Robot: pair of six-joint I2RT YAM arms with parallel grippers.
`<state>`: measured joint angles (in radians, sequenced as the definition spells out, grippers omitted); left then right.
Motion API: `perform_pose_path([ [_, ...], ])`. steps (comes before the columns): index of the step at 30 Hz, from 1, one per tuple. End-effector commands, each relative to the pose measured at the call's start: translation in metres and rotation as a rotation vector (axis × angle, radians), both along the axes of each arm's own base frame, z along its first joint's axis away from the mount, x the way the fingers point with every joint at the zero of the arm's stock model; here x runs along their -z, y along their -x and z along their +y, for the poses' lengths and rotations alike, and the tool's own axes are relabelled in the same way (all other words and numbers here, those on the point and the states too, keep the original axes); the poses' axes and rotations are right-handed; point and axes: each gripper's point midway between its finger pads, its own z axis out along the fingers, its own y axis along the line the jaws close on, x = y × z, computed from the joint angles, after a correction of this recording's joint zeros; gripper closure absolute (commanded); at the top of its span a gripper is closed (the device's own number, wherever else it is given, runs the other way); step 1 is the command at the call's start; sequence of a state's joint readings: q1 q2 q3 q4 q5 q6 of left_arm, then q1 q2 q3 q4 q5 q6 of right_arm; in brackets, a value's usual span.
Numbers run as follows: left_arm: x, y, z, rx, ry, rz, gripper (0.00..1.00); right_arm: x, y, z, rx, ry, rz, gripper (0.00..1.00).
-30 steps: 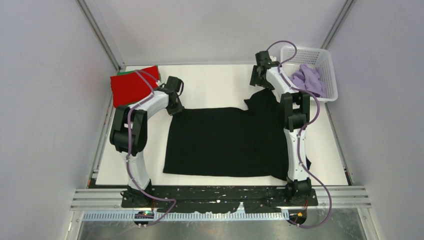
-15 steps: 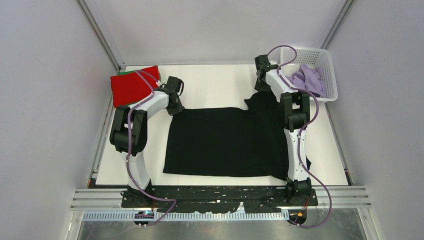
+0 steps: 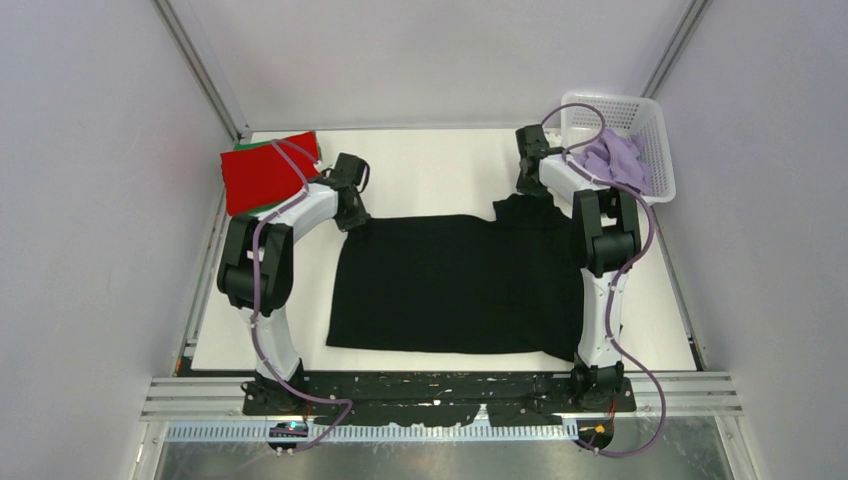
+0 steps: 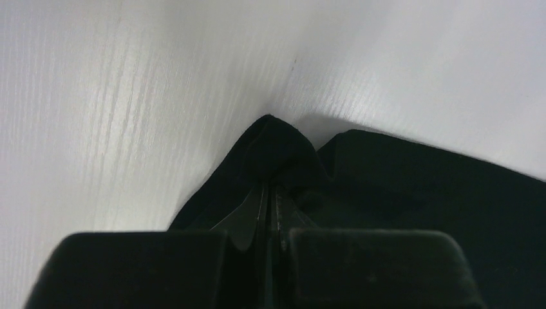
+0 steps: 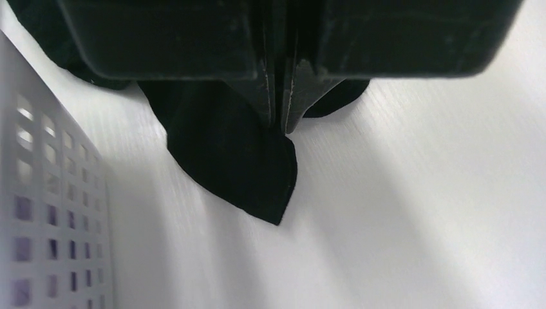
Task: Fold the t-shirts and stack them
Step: Fold the other side of the tshirt into a rectangle
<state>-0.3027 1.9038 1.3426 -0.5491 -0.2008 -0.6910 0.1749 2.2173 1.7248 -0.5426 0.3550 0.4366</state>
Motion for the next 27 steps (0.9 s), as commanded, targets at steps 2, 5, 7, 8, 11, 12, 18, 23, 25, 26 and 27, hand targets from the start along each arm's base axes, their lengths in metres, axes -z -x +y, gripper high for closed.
perform_pose_path([
  [2,-0.033,-0.005,0.0,-0.003,0.002,-0.107,1.0,-0.086,-0.004,0.001,-0.051,0.003,-0.256,0.95],
  [5,-0.035,0.0,-0.001,-0.001,0.006,-0.111,1.0,-0.096,0.017,0.0,-0.061,0.004,-0.275,0.95],
  [7,-0.036,0.004,-0.002,0.004,0.007,-0.116,1.0,-0.102,0.033,0.003,-0.077,-0.01,-0.292,0.95],
  [8,-0.037,0.006,-0.003,0.007,0.007,-0.12,1.0,-0.103,0.046,0.004,-0.081,-0.014,-0.289,0.95],
  [11,-0.038,0.015,-0.004,0.012,0.002,-0.134,1.0,-0.104,0.074,0.003,-0.077,-0.019,-0.279,0.95],
  [12,-0.04,0.019,-0.005,0.013,0.003,-0.142,1.0,-0.105,0.087,0.003,-0.077,-0.021,-0.279,0.95],
  [18,-0.042,0.041,-0.004,0.016,-0.003,-0.167,1.0,-0.115,0.147,-0.001,-0.058,0.03,-0.278,0.95],
  [23,-0.05,0.061,0.003,0.0,-0.008,-0.215,1.0,-0.125,0.194,-0.009,-0.045,0.038,-0.292,0.95],
  [25,-0.052,0.067,0.007,-0.008,-0.012,-0.229,1.0,-0.129,0.208,-0.01,-0.049,0.029,-0.3,0.95],
  [26,-0.051,0.072,0.009,-0.013,-0.013,-0.229,1.0,-0.13,0.213,-0.009,-0.056,0.026,-0.3,0.95],
  [27,-0.05,0.075,0.009,-0.016,-0.012,-0.234,1.0,-0.132,0.222,-0.008,-0.062,0.023,-0.298,0.95],
])
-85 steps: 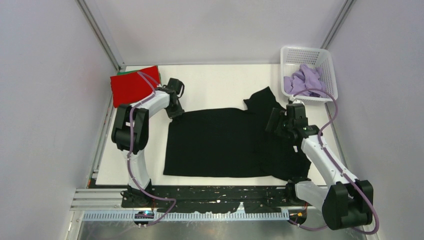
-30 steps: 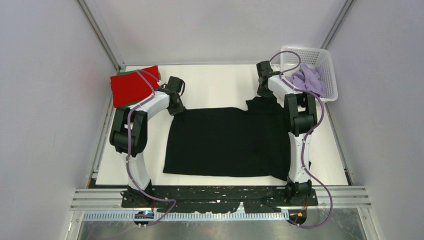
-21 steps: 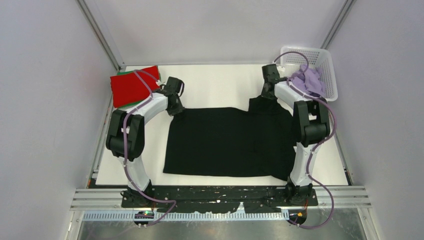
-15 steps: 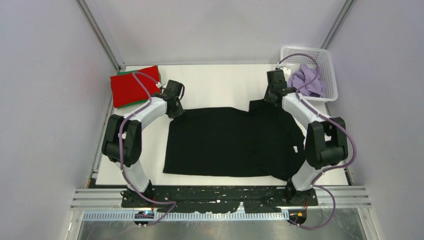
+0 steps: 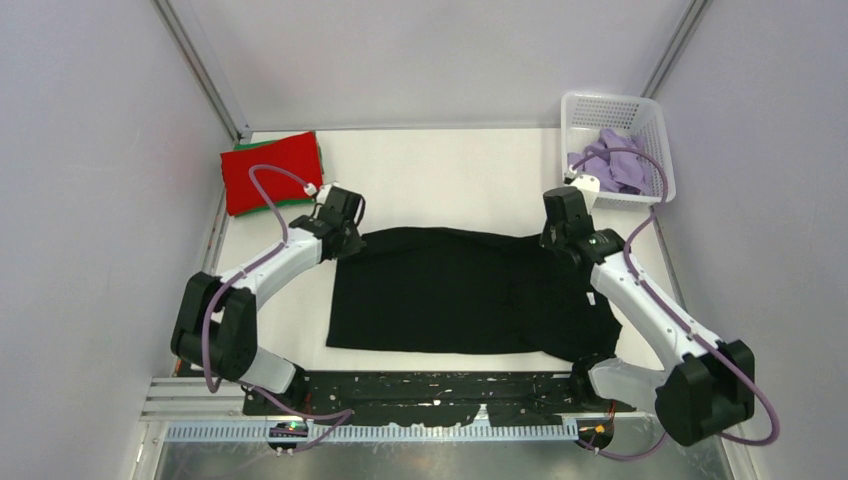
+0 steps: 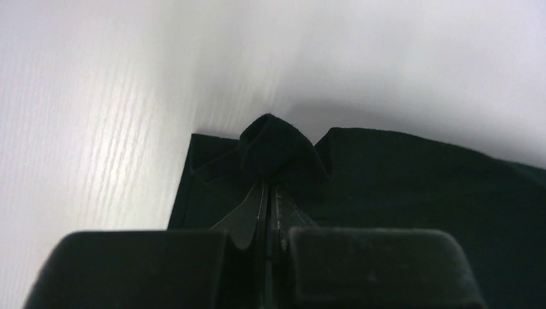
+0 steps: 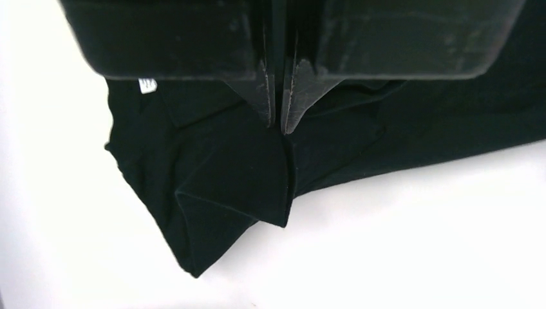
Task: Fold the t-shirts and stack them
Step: Fold the other side of the tshirt into a rectangle
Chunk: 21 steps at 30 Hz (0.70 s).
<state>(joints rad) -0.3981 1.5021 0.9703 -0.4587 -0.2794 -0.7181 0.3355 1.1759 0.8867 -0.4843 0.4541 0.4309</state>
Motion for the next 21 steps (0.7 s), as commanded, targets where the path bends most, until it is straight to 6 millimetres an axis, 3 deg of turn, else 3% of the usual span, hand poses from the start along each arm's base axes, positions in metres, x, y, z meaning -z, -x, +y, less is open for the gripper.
perform_pose_path([
  [1,-0.017,0.001,0.007,-0.05,0.007,-0.104,1.0,-0.014,0.028,-0.009,0.038,0.004,-0.025,0.95],
  [11,-0.013,0.028,0.009,-0.067,0.007,-0.151,1.0,-0.005,0.086,-0.011,-0.015,-0.012,0.045,0.95],
  [21,-0.01,0.04,0.012,-0.081,0.029,-0.191,1.0,0.018,0.122,0.001,-0.069,-0.05,0.146,0.95],
])
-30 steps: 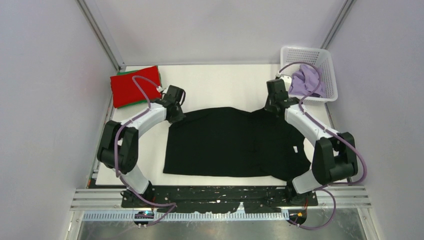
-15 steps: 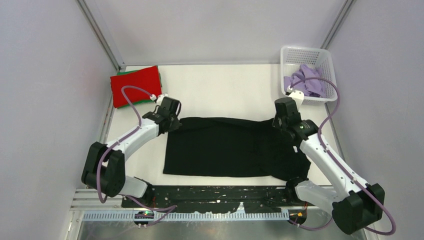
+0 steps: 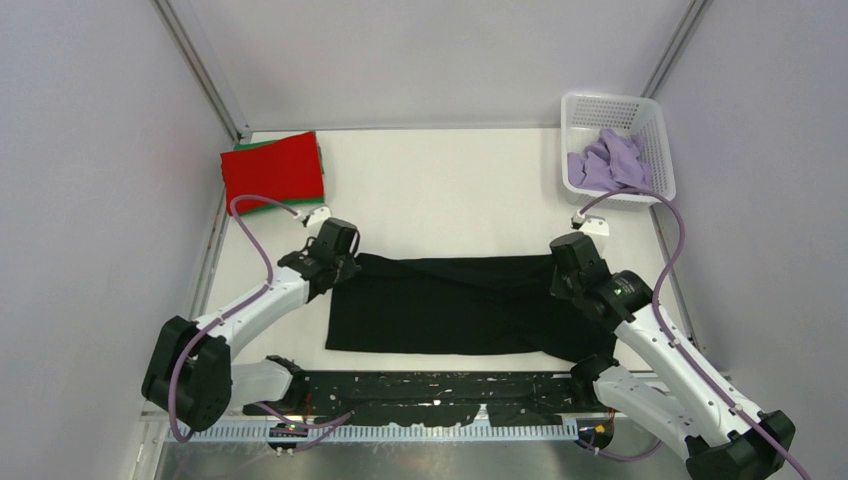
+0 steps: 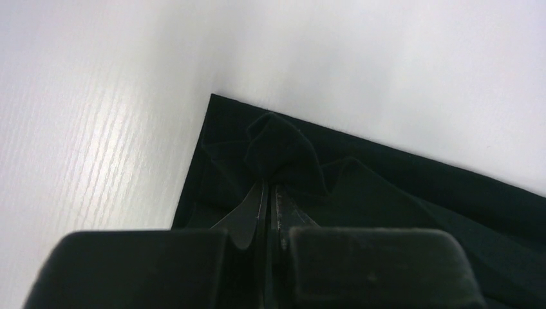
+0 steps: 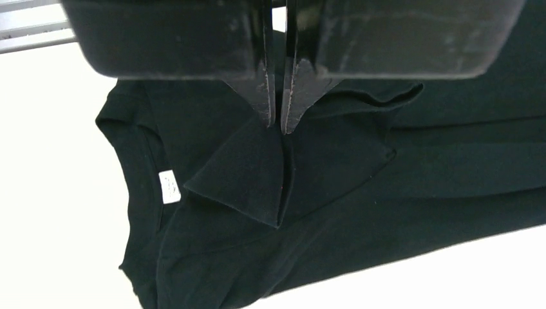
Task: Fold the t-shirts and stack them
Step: Fold the other side of the tshirt into a rectangle
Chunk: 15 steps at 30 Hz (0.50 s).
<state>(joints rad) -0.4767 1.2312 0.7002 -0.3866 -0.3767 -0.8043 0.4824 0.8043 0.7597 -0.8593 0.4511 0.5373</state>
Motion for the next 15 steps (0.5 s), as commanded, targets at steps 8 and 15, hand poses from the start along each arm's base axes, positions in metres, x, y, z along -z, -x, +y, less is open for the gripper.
perform_pose_path([
  [8,0.006,0.002,-0.003,-0.049,0.034,-0.077,1.0,0.027,0.027,0.004,0.009,-0.038,0.113,0.95],
  [15,0.002,0.029,0.018,-0.109,0.004,-0.076,0.52,0.04,0.059,0.007,0.004,-0.08,0.245,0.76],
])
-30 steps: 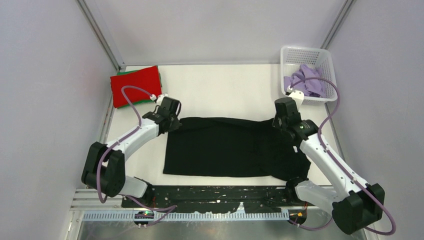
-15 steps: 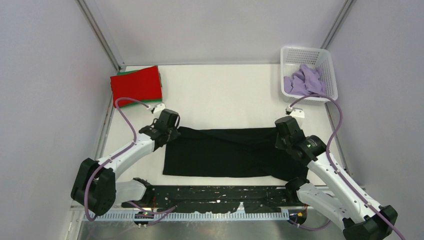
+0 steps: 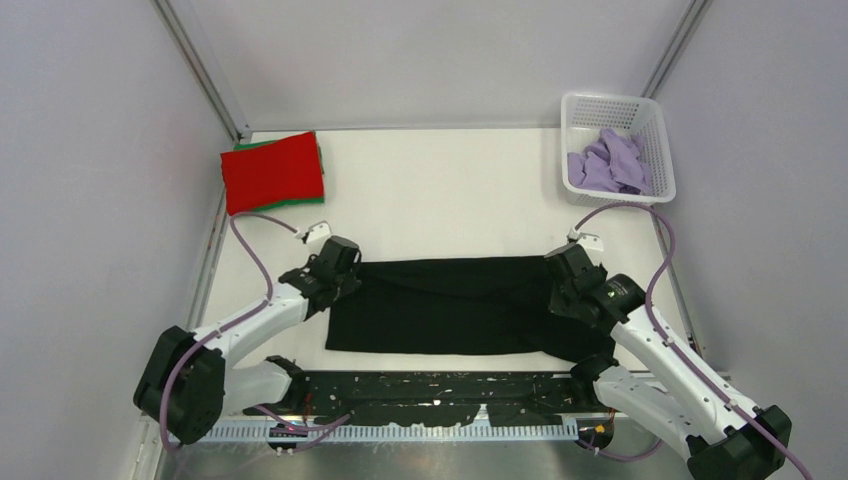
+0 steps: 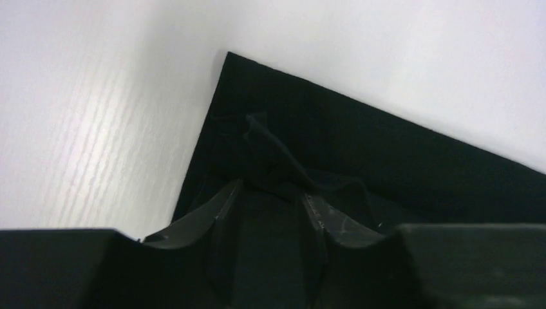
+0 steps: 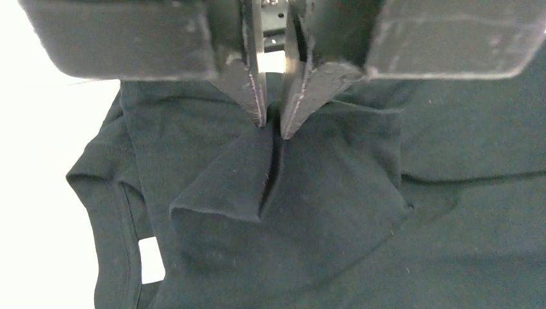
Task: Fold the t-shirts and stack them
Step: Fold the other side of the tshirt into a rectangle
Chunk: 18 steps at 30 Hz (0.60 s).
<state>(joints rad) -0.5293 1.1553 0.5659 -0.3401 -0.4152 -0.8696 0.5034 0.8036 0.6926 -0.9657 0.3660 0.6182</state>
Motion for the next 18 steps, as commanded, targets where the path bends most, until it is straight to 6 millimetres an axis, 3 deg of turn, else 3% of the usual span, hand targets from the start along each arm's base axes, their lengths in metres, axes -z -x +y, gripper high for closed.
perform_pose_path([
  [1,-0.023,0.012,0.024,-0.119,-0.024,-0.069,0.45,0.0,0.025,0.003,0.012,-0.055,0.07,0.74],
  [3,-0.032,0.027,0.039,-0.175,-0.04,-0.074,0.29,-0.009,0.032,0.006,-0.025,-0.084,0.062,0.68],
  [6,-0.056,0.034,0.047,-0.202,0.007,-0.152,0.02,-0.034,0.03,0.014,-0.11,-0.151,-0.036,0.48],
  [7,-0.066,0.033,0.046,-0.194,0.032,-0.186,0.01,-0.039,0.029,0.016,-0.124,-0.161,-0.06,0.34],
  [11,-0.108,0.023,0.032,-0.115,0.123,-0.321,0.0,-0.068,0.018,0.013,-0.131,-0.166,-0.178,0.01],
  [13,-0.121,0.008,-0.004,0.033,0.204,-0.362,0.0,-0.078,-0.001,0.011,-0.036,-0.19,-0.278,0.04],
  [14,-0.12,0.004,-0.018,0.092,0.226,-0.351,0.0,-0.069,-0.003,0.013,-0.027,-0.2,-0.274,0.05],
  [15,-0.118,0.001,-0.033,0.156,0.245,-0.333,0.0,-0.072,-0.013,0.023,-0.022,-0.252,-0.311,0.05],
  [18,-0.1,-0.008,-0.061,0.261,0.247,-0.219,0.0,-0.052,-0.025,0.039,-0.016,-0.311,-0.302,0.05],
])
